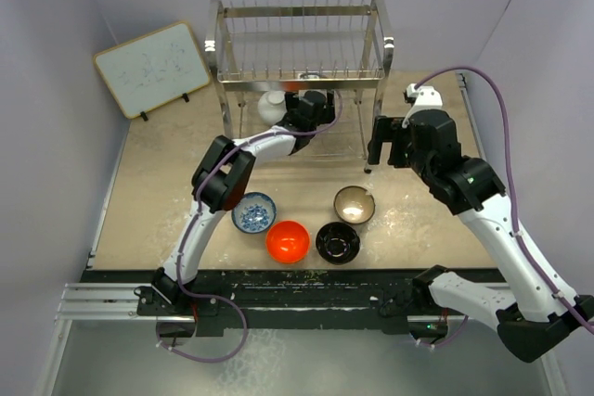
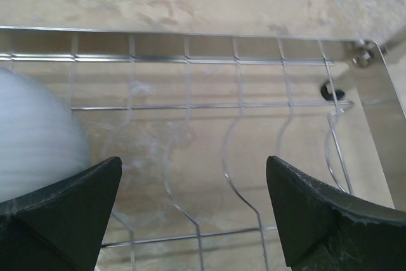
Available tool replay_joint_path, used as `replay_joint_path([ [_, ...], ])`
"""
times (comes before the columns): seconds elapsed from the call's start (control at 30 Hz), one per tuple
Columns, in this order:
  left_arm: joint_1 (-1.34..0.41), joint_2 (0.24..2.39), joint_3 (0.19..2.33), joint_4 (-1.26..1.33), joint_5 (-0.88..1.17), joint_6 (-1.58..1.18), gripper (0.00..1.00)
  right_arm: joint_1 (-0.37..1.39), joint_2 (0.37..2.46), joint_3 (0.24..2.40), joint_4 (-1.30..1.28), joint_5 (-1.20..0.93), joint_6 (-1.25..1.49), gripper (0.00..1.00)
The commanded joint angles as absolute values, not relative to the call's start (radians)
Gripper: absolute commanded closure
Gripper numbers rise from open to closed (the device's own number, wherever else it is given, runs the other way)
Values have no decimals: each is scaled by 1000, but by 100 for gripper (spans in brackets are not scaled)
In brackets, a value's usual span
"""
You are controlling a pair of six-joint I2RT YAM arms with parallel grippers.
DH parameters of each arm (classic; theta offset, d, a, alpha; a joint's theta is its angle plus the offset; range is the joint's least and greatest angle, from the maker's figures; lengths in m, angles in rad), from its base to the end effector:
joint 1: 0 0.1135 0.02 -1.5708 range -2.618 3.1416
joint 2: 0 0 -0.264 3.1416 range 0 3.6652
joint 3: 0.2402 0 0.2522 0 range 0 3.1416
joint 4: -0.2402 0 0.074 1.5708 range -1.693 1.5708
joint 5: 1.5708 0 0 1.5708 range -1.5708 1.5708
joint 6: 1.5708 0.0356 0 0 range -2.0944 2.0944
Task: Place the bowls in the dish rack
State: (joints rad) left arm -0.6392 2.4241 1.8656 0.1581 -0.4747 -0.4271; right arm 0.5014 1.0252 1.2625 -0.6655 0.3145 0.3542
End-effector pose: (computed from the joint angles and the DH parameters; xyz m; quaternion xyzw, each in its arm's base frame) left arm 0.4557 -0.3185 0.1670 -0.0434 0.8194 -0.1041 0.5620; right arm 0.1852 0.0889 0.4103 0.0234 0.8348 0.1017 0.5406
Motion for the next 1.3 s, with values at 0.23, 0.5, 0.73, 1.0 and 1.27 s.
replay_joint_path([
  [0.23,-573,2305,1742,110,-666,-493,1,494,1006,1249,-619,289,355,2],
  [0.5,-563,2291,1741,88,-648,-499,1,492,1005,1253,-620,290,353,2],
  [0.73,-570,2262,1707,123,-522,-478,1,492,1008,1259,-617,282,354,2],
  [1.0,-620,2169,1598,230,-358,-396,1,491,996,1254,-617,278,360,2],
  [1.27,-653,2049,1371,363,-193,-436,1,491,969,1237,-618,267,371,2],
])
